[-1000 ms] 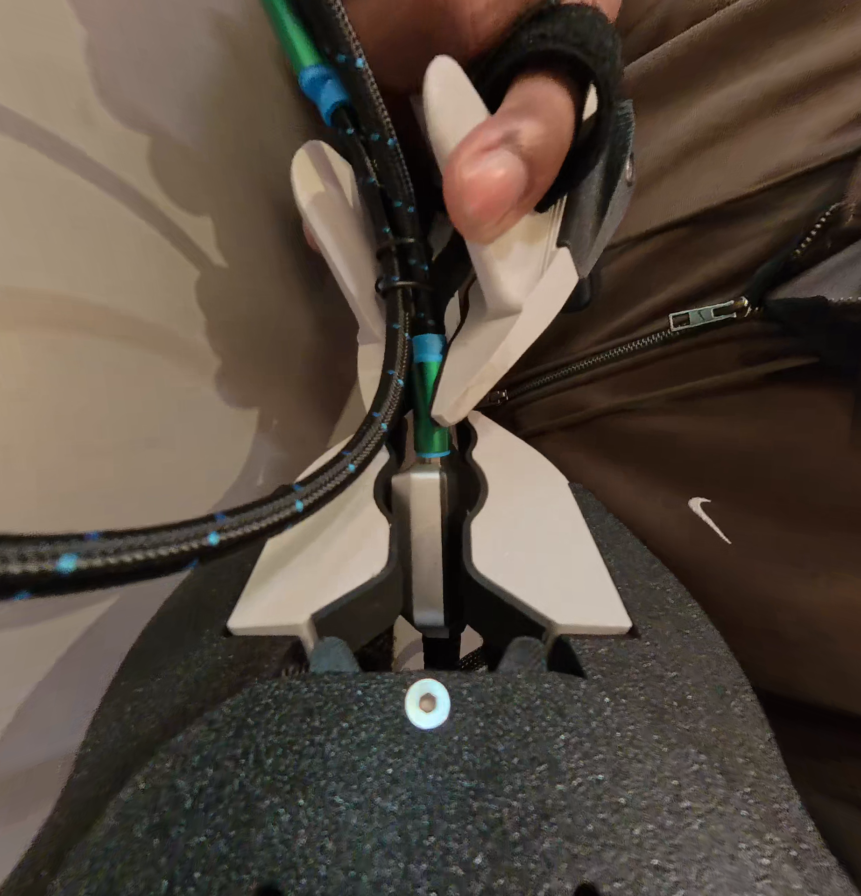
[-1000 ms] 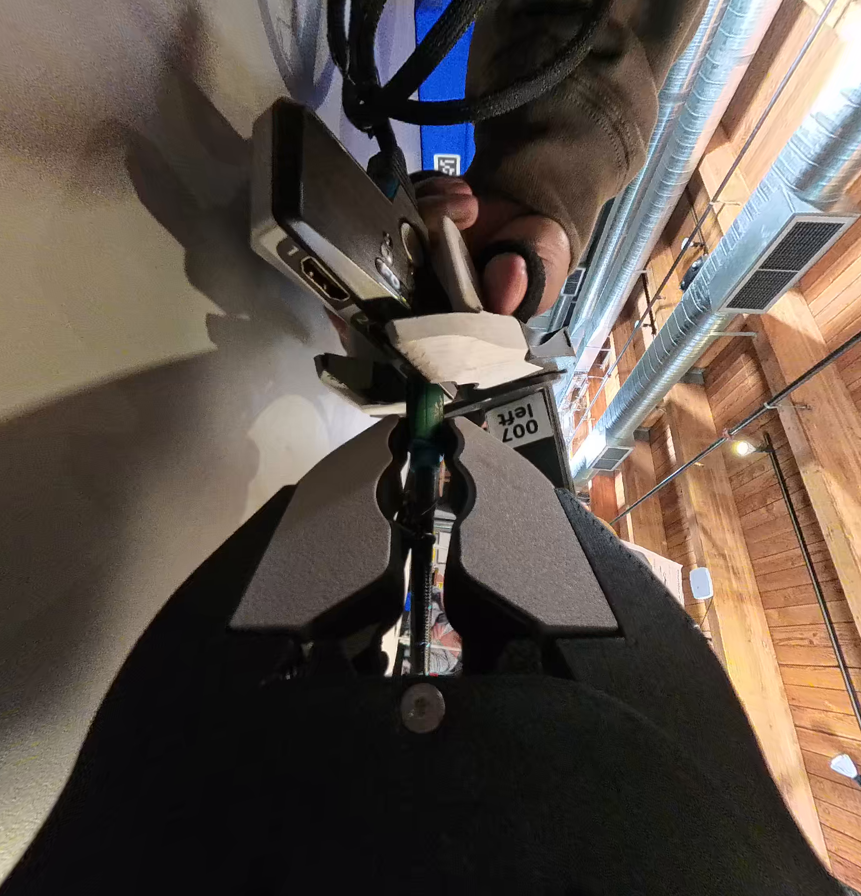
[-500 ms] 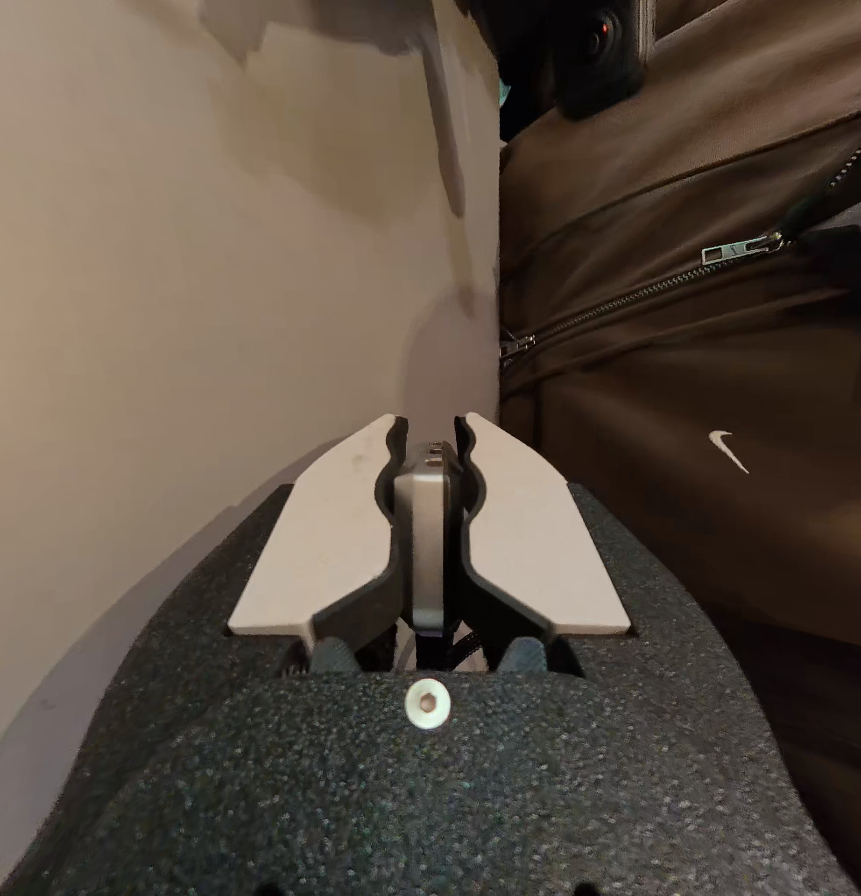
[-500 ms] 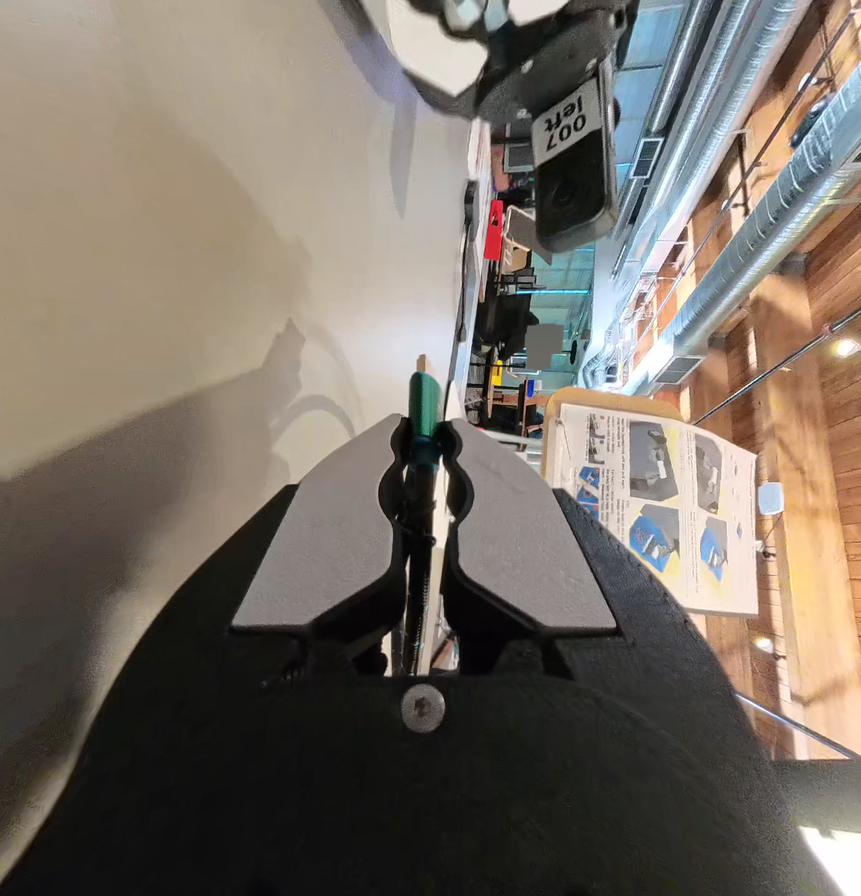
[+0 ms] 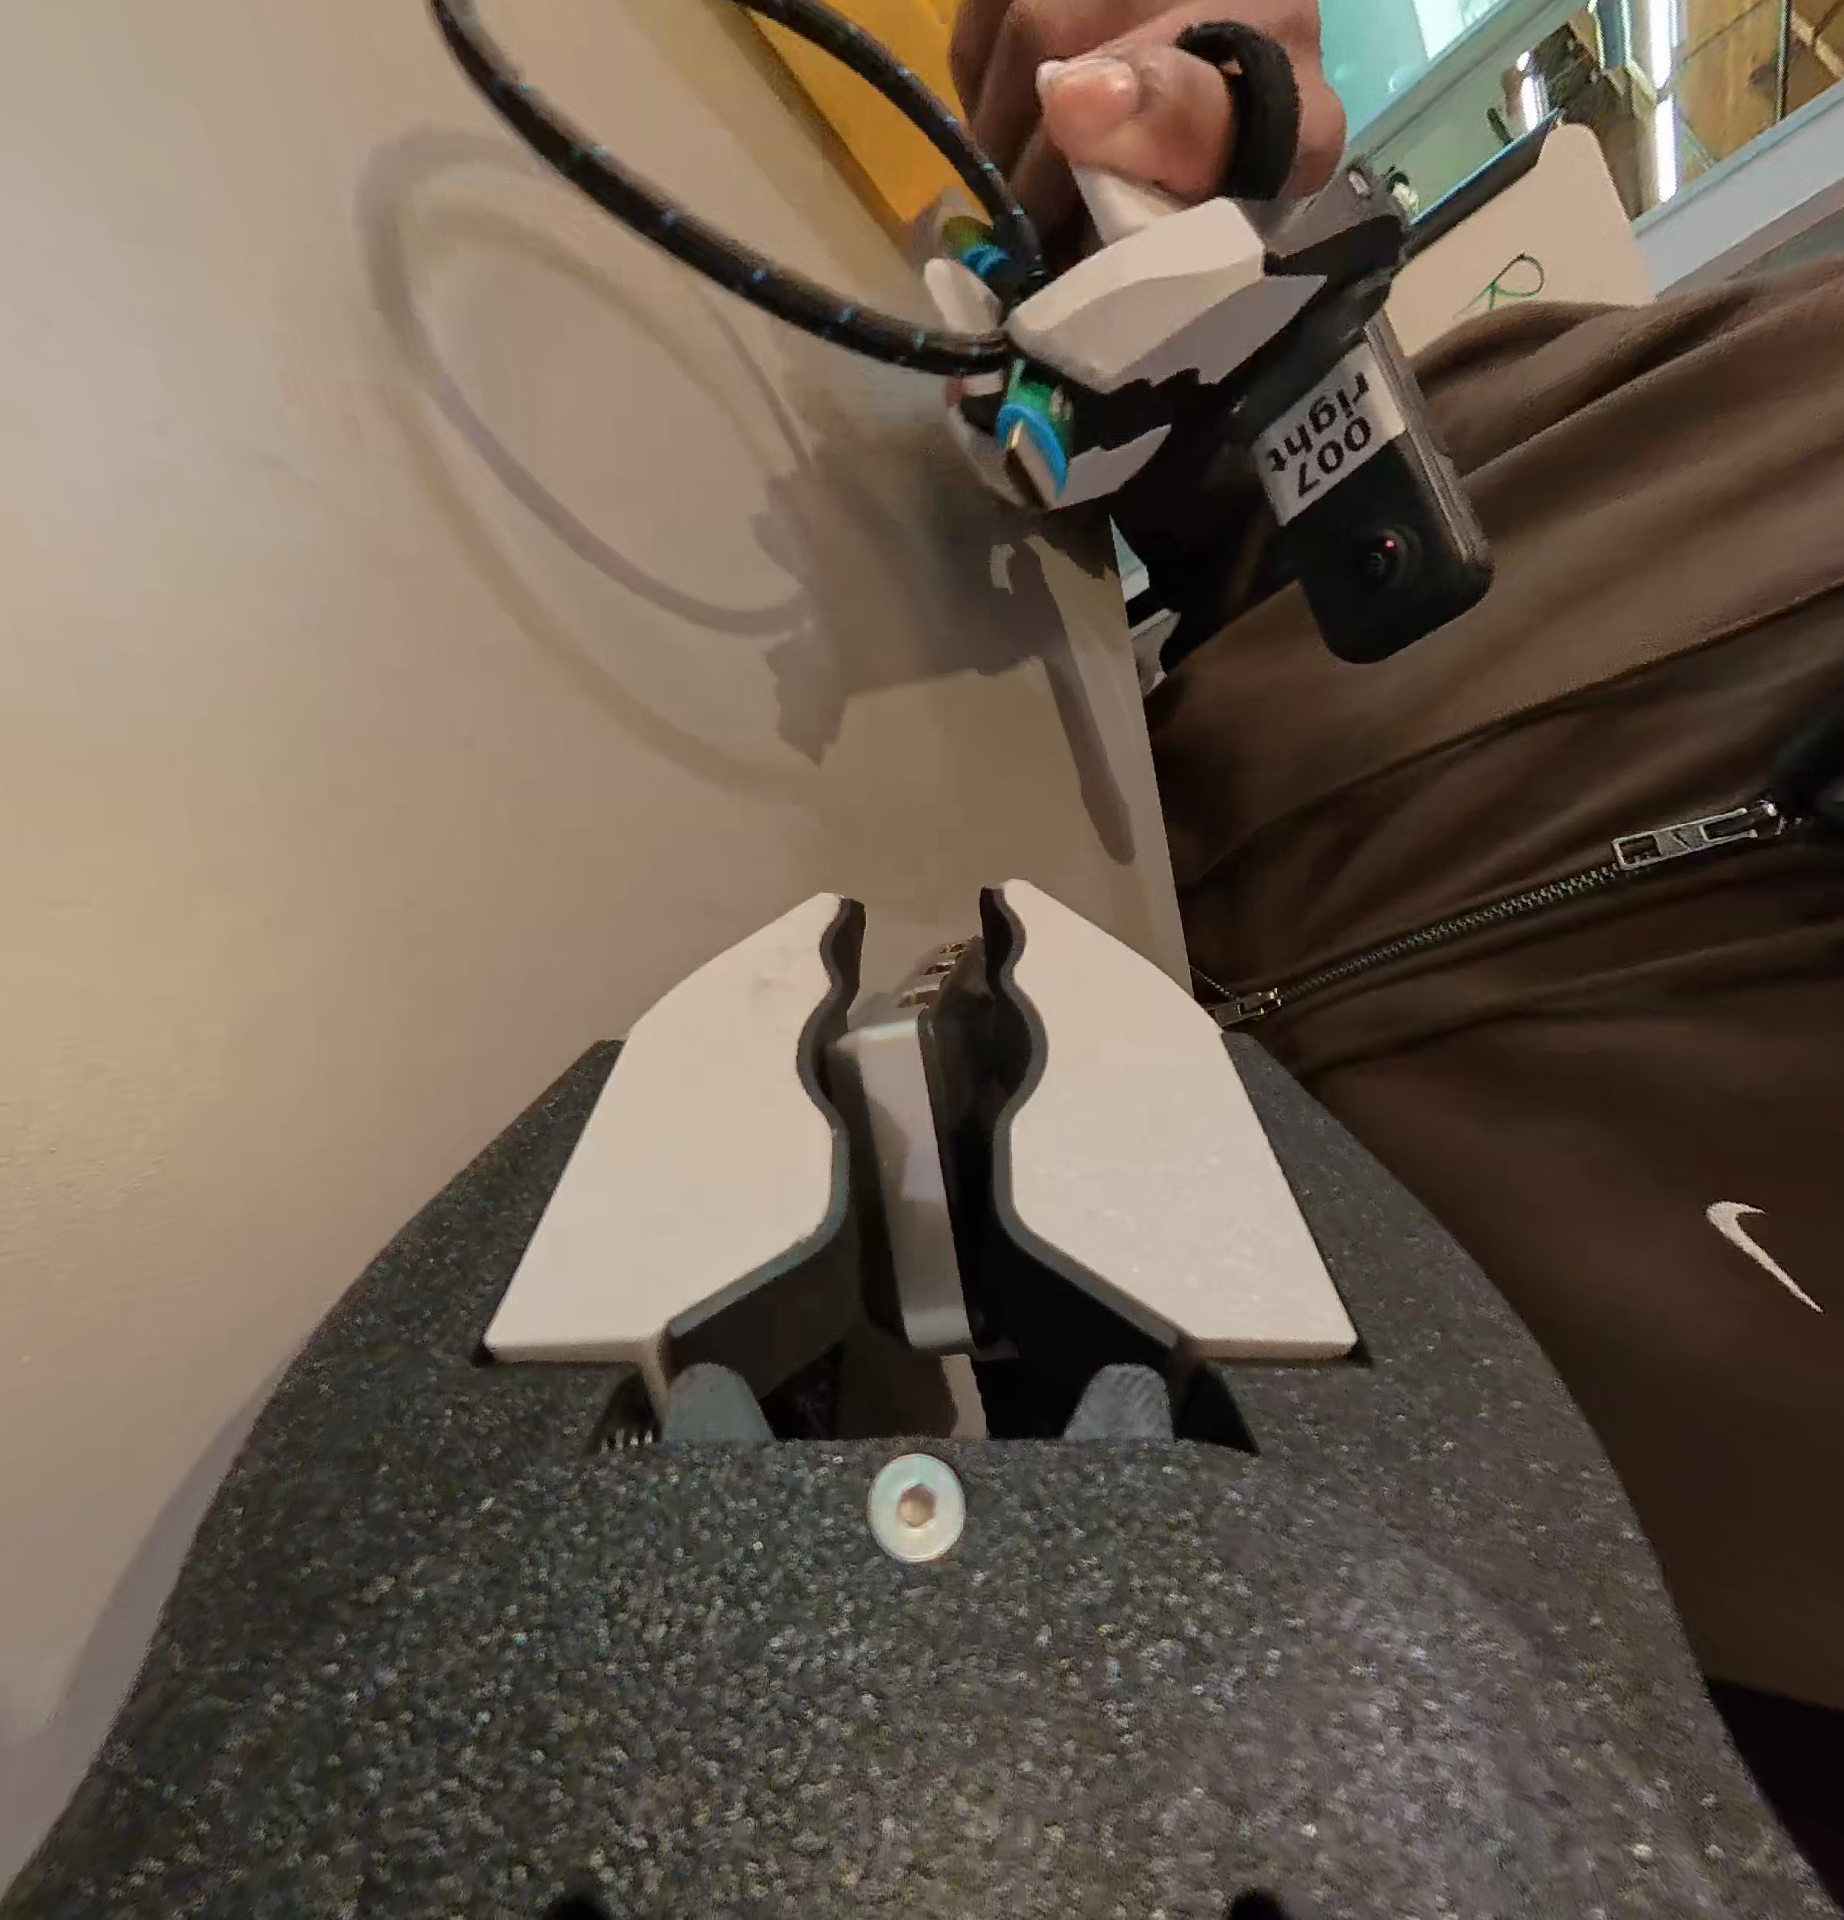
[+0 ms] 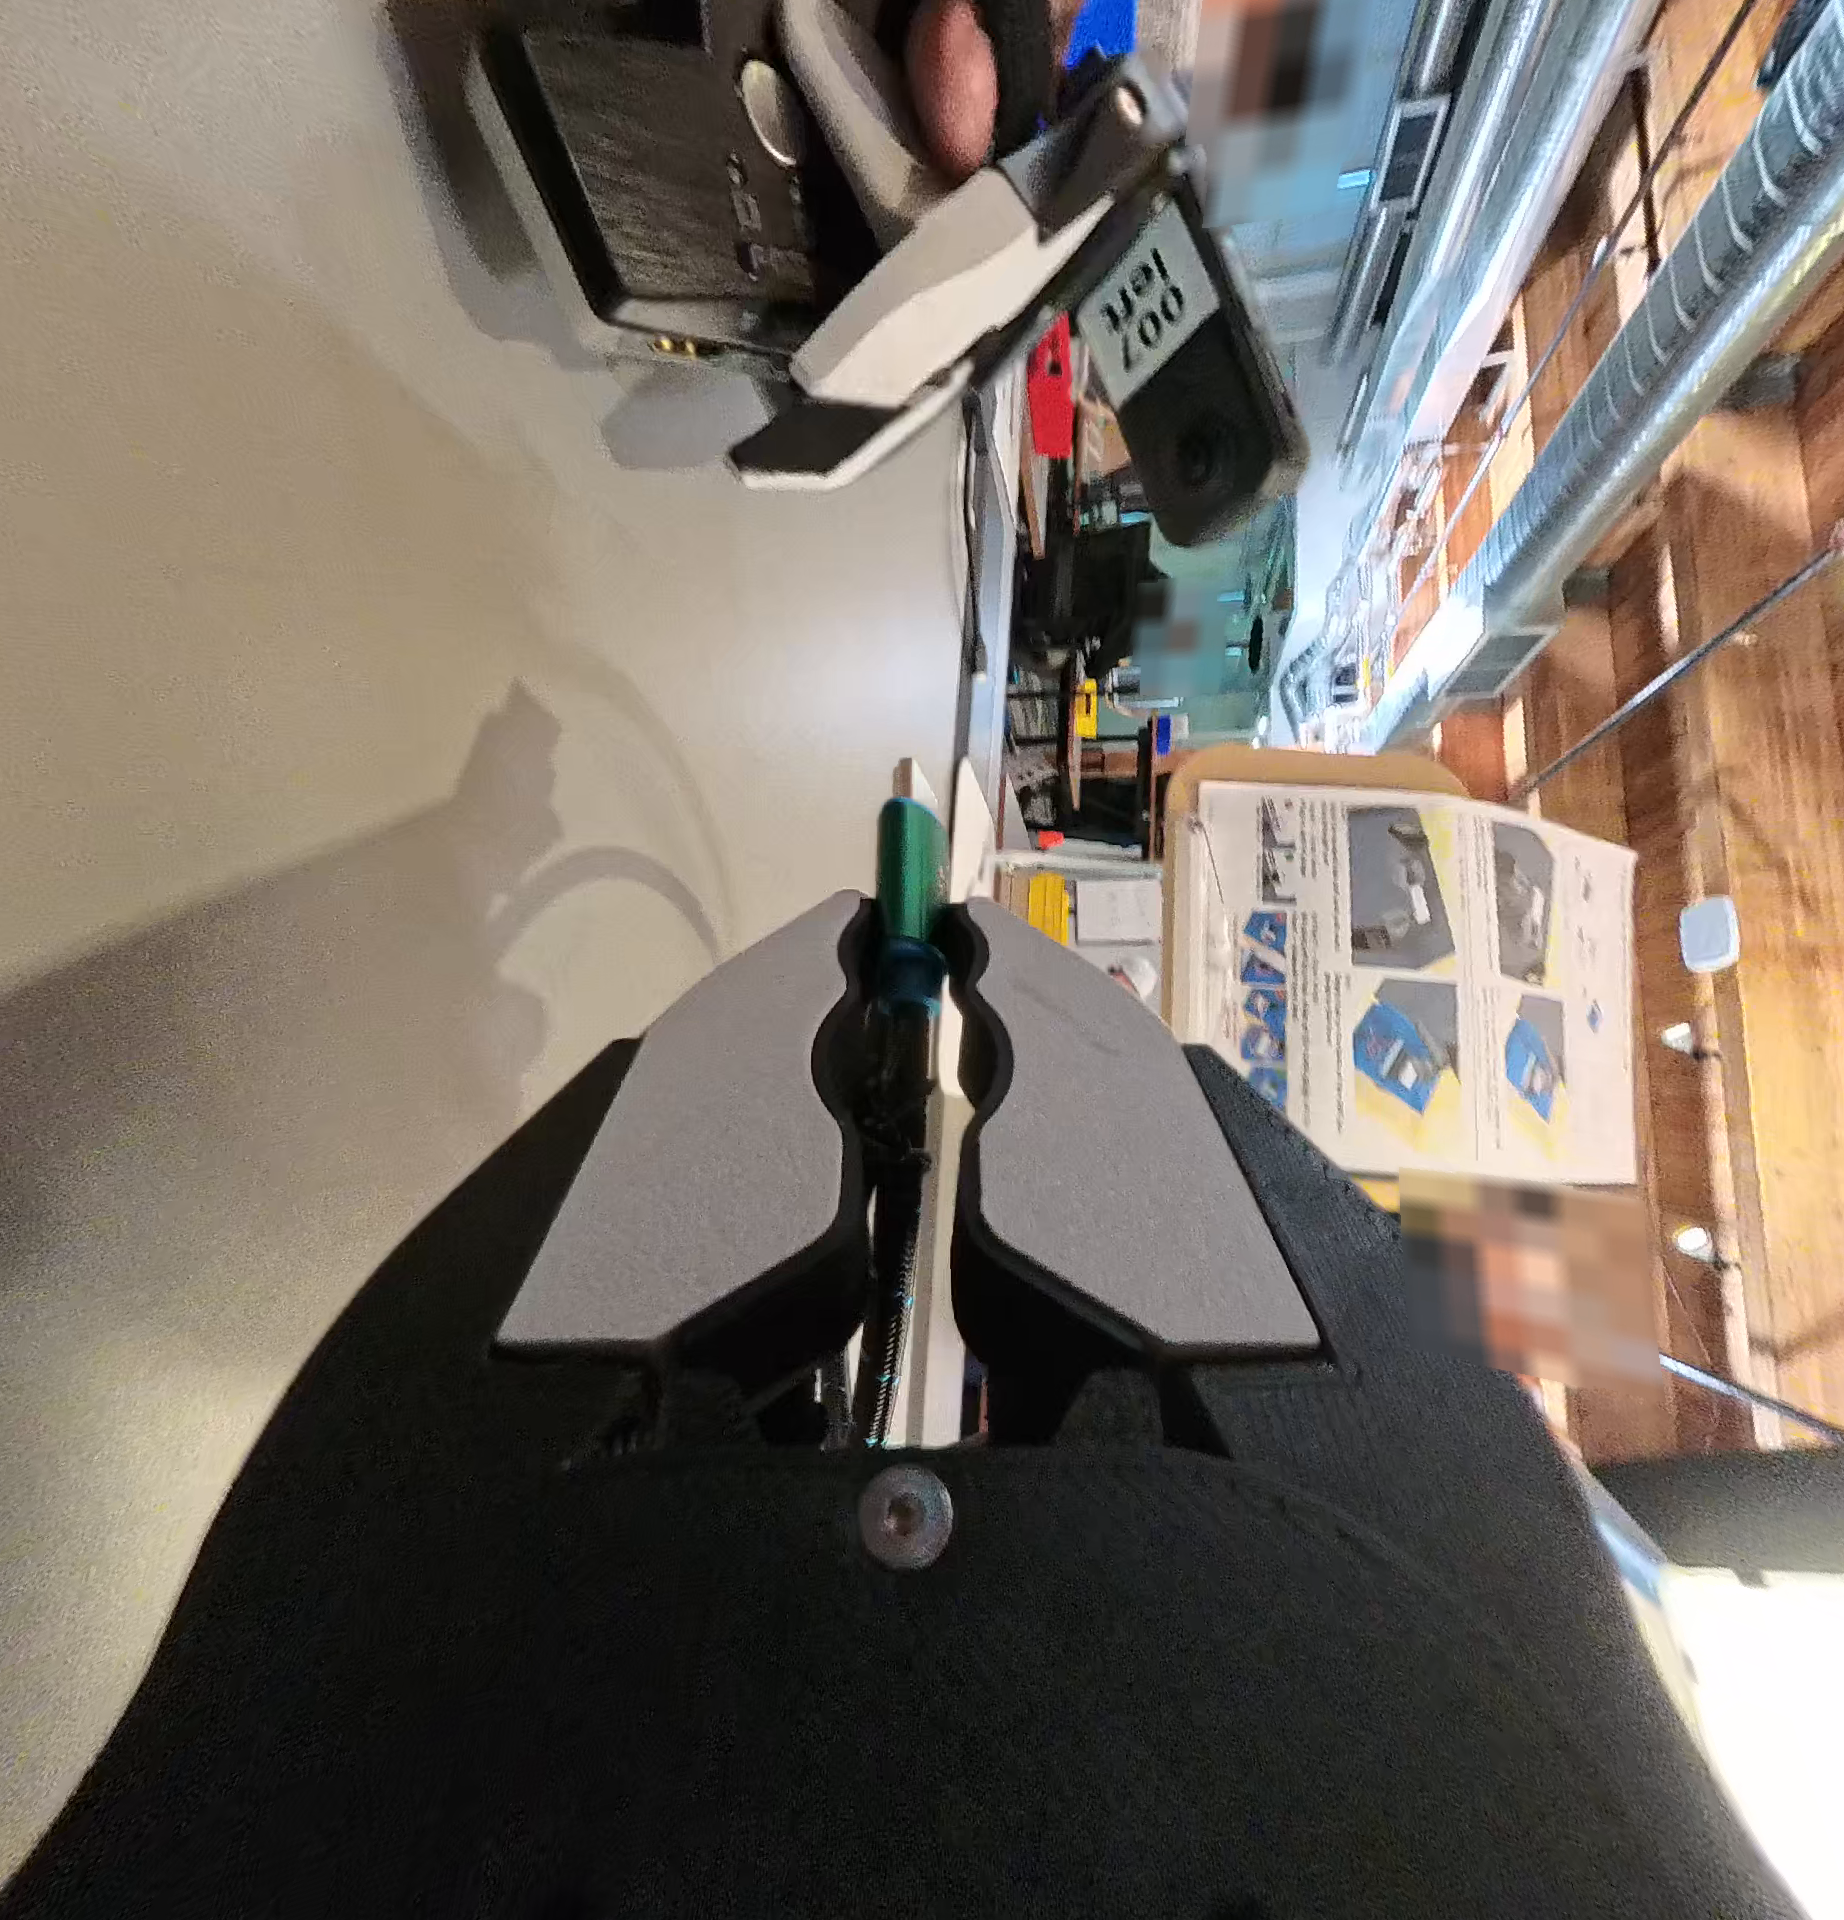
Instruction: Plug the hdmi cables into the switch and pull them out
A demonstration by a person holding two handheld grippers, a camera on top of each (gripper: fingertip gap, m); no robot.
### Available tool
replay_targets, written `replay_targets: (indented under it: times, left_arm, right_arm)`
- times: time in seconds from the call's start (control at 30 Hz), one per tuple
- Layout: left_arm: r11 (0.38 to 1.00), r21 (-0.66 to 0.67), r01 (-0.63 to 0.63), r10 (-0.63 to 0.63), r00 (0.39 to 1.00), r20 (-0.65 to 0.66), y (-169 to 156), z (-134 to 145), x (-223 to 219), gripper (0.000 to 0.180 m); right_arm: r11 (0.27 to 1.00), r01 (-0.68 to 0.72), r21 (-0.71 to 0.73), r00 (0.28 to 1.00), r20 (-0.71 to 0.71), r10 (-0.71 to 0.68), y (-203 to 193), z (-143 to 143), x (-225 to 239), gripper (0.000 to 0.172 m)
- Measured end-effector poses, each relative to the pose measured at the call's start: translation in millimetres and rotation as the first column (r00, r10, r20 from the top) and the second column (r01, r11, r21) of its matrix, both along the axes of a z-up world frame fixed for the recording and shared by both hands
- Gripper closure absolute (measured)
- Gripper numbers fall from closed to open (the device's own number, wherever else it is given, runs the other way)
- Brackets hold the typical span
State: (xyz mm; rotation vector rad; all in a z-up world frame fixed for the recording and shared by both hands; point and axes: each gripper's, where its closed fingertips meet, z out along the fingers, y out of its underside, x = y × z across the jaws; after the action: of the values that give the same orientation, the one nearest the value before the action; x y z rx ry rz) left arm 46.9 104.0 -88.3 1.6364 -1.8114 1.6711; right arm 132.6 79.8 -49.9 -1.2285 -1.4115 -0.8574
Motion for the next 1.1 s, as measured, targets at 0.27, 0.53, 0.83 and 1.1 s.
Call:
replay_targets:
  times: [0.27,0.53,0.83,1.1]
  left_arm:
    - [1.000,-0.016,-0.023,0.024,0.998,0.058,2,4,-4,0.157]
    - [1.000,0.005,-0.019,0.019,0.998,0.054,-2,1,-7,0.157]
    - [1.000,0.012,-0.027,0.026,0.998,0.049,-1,0,-5,0.157]
    - [0.999,0.013,-0.031,0.030,0.998,0.052,-1,1,-5,0.157]
  right_arm:
    - [0.949,0.294,0.118,0.948,0.090,-0.305,-49,91,73,0.160]
    - [0.761,0.643,-0.082,0.762,-0.025,-0.647,-126,90,235,0.159]
    - [0.559,0.749,-0.355,0.574,-0.074,-0.816,-147,23,294,0.152]
    - [0.601,0.700,-0.386,0.572,-0.201,-0.795,-132,69,276,0.139]
